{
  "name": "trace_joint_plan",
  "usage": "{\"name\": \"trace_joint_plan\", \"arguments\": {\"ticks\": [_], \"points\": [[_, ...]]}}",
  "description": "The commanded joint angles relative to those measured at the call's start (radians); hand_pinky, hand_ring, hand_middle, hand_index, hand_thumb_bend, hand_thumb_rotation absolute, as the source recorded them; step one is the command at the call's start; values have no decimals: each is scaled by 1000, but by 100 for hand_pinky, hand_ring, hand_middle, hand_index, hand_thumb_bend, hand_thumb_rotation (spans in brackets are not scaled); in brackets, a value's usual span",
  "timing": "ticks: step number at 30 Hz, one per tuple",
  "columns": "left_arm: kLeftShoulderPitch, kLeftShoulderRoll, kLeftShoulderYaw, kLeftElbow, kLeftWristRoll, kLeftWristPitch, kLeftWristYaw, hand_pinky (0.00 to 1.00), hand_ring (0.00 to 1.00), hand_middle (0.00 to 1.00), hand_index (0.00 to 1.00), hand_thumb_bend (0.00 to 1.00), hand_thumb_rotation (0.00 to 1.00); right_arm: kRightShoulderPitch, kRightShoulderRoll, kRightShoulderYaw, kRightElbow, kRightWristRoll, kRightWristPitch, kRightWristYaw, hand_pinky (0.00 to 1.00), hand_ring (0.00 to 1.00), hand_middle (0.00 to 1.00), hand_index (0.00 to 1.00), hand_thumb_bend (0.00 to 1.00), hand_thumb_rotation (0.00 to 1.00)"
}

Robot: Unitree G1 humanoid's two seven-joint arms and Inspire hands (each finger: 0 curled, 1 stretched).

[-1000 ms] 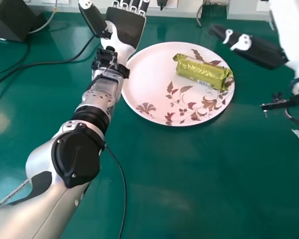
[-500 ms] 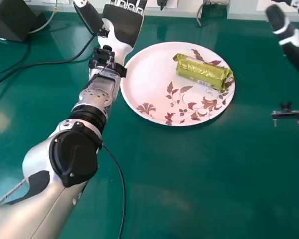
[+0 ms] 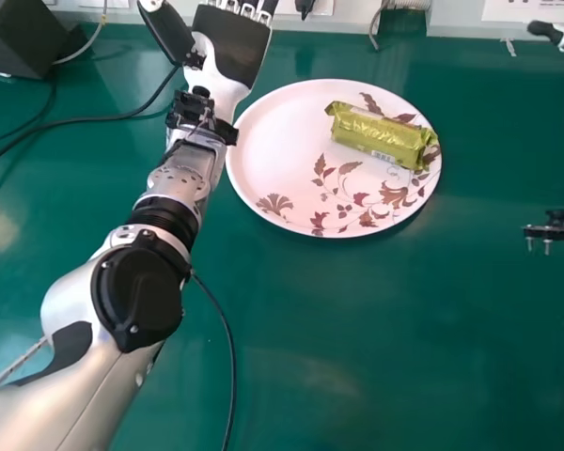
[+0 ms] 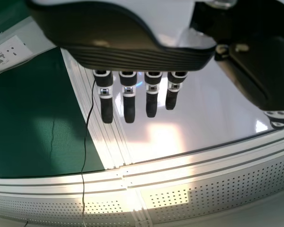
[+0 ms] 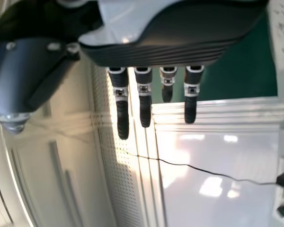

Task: Pick up biscuit and place it in the plate

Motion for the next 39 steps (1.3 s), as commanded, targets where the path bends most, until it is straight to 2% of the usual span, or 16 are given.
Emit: {"name": "trace_joint_plan", "arguments": {"ticks": [1,9,13,15,17,19,24,30,39], "points": [[-10,7,-15,-13,9,-9,-1,87,90,97,100,100,66,-15,14,-25,34,43,12,32,76,87,82,67,100,56],[-12,8,-7,-14,7,-8,1,75,85,93,97,100,72,-61,35,-75,147,129,20,148,71,83,80,66,100,52],[-12,11,-2,-13,1,6,4,72,84,93,99,100,74,-75,39,-103,200,164,35,191,67,78,77,65,100,50],[-11,12,0,-11,0,10,7,70,84,92,98,100,77,-89,43,-119,232,178,33,209,63,74,76,65,100,51],[-9,11,-6,-11,7,5,3,69,82,89,94,100,79,-101,53,-129,253,166,22,196,62,74,75,66,100,53],[-8,12,-11,-11,14,0,5,68,80,87,93,100,79,-115,59,-137,284,163,18,199,62,74,75,66,100,56],[-5,13,-5,-7,14,14,17,66,79,85,91,100,78,-136,68,-153,325,168,38,196,59,71,71,63,100,56],[-5,12,2,-7,6,23,39,68,80,87,93,100,77,-141,76,-166,331,191,76,211,56,68,67,61,100,50],[-7,14,-10,-12,17,11,18,68,80,88,93,100,78,-132,91,-163,311,182,90,209,53,66,65,61,100,54]]}}
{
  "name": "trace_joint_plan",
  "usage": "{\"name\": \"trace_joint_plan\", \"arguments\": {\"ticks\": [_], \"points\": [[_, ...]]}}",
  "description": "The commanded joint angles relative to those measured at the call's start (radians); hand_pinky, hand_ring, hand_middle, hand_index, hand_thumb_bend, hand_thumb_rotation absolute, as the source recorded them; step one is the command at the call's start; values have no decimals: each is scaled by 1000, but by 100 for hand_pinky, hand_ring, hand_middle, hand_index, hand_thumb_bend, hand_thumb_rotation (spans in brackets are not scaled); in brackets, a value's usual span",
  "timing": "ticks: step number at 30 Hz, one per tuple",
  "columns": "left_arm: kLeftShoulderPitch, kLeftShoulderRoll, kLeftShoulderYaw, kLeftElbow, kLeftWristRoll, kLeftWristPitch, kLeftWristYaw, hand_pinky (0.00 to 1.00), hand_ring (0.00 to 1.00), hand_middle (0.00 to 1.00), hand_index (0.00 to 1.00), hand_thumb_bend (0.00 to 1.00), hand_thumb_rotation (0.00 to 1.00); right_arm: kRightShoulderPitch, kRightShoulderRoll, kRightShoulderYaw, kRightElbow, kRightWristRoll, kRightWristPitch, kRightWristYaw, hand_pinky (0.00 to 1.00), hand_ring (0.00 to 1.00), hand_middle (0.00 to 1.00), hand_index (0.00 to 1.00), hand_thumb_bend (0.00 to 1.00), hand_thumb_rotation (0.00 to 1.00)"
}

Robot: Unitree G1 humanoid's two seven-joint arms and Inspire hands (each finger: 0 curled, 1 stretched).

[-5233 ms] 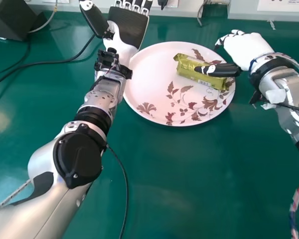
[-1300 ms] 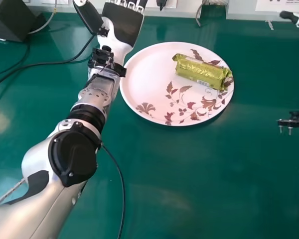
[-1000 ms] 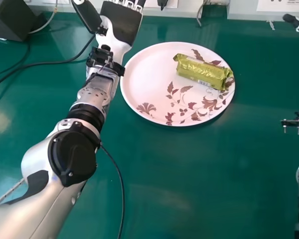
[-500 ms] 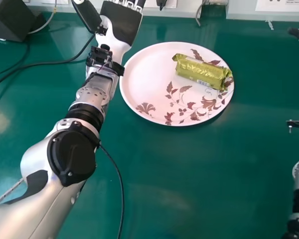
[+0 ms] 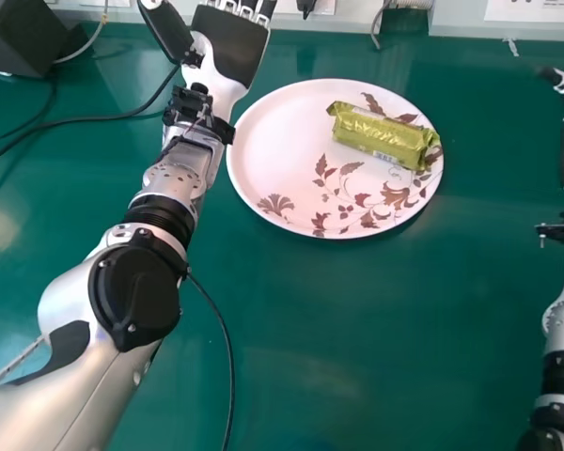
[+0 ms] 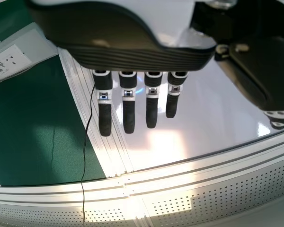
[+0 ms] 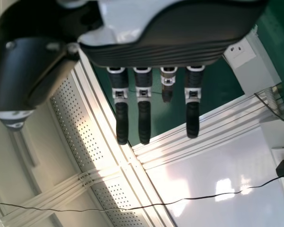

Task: Pick up biscuit and place it in the plate

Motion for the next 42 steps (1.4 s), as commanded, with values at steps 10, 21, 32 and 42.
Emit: {"name": "trace_joint_plan", "arguments": {"ticks": [10,21,32,42], "points": [[-6,4,-3,-4,-6,-4,-42,67,80,88,92,100,78,13,9,-11,-39,17,39,23,52,67,66,61,100,53],[-11,-5,-1,-6,-12,1,-48,67,79,87,92,100,80,21,11,-17,-62,21,54,36,51,66,66,63,100,55],[-12,-6,-8,-10,-6,-9,-57,67,80,87,92,100,79,32,17,-23,-98,17,66,27,51,67,66,63,100,62],[-13,-6,-12,-9,-1,-9,-55,67,80,87,92,100,79,42,25,-23,-125,16,80,12,51,66,66,60,100,61]]}}
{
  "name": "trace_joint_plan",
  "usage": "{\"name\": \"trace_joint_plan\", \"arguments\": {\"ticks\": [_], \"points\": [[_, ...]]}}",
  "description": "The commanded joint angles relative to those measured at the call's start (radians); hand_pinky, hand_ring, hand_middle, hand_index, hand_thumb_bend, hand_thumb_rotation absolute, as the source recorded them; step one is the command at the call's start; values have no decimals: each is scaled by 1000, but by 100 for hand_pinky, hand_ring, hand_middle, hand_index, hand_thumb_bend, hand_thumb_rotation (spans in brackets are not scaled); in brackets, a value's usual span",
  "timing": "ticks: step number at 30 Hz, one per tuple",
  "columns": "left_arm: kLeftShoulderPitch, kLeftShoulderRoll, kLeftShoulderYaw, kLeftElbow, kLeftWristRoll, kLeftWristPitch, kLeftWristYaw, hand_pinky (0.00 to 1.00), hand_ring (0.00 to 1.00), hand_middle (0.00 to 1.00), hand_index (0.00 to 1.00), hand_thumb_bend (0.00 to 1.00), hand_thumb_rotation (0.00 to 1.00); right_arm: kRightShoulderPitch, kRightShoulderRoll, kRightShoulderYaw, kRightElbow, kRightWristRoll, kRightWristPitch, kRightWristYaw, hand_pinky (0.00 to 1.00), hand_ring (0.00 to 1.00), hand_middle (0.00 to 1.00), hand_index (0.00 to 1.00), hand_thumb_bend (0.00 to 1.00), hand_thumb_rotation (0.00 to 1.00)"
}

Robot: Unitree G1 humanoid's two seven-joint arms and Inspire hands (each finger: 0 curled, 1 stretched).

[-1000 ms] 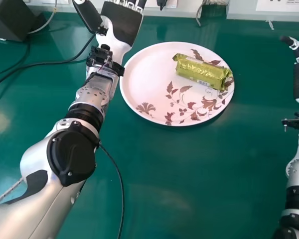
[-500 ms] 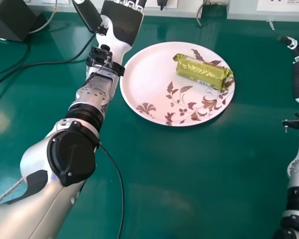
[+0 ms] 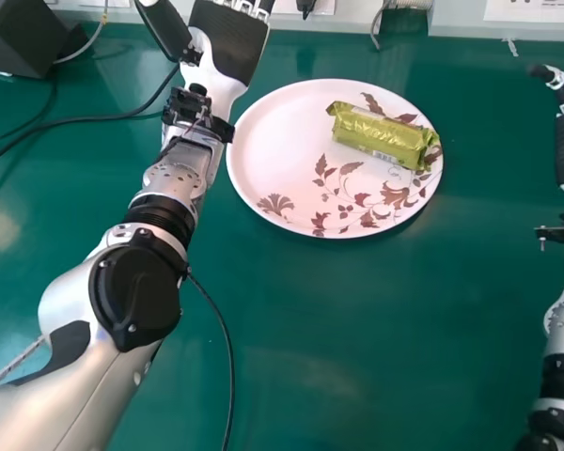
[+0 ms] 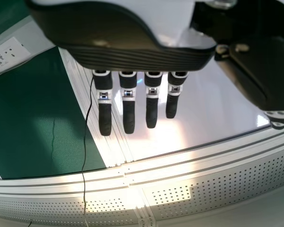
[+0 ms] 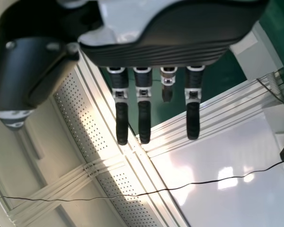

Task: Pick up biscuit and place it in the plate

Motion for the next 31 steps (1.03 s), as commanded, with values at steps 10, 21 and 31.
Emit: {"name": "trace_joint_plan", "arguments": {"ticks": [10,21,31], "points": [[-17,-5,-19,-8,5,-7,-13,66,80,87,92,100,79,23,8,-7,-26,10,20,-9,50,64,65,59,100,61],[-18,-5,-22,-8,6,-11,1,66,79,87,92,100,80,26,6,-7,-30,1,17,-9,49,64,64,58,100,65],[-17,-6,-22,-8,6,-16,4,67,79,87,92,100,79,29,6,-4,-37,0,20,-11,50,65,65,59,100,65]]}}
